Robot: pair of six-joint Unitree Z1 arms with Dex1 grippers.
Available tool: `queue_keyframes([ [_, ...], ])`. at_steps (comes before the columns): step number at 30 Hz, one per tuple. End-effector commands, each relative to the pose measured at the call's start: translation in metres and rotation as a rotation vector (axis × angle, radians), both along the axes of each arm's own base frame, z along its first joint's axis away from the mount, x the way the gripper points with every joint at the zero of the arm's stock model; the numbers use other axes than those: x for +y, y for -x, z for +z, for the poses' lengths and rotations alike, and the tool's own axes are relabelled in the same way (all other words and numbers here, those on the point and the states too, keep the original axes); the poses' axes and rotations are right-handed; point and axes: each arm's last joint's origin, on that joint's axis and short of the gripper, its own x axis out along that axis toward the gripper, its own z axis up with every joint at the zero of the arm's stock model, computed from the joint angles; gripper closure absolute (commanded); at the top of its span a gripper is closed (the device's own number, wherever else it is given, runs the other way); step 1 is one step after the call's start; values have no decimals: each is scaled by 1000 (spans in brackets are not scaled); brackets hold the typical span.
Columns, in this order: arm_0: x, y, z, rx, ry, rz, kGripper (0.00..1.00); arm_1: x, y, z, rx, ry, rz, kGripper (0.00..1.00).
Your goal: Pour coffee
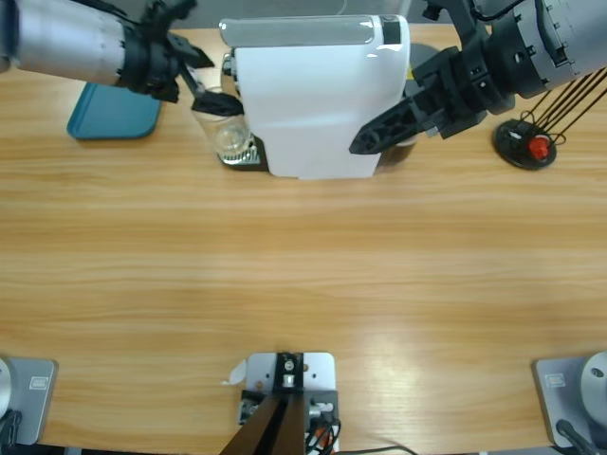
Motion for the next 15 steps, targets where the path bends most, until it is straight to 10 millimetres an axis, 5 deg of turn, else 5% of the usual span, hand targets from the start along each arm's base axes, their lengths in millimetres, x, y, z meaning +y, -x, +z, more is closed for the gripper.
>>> queue_keyframes([
  [1,19,26,-2,18,-6,19,0,0,12,0,12,-15,26,0],
  [6,43,37,1,45,13,159,0,-1,14,2,8,-19,27,0],
  [15,80,18,-20,240,120,471,0,-3,19,6,8,-20,24,0],
])
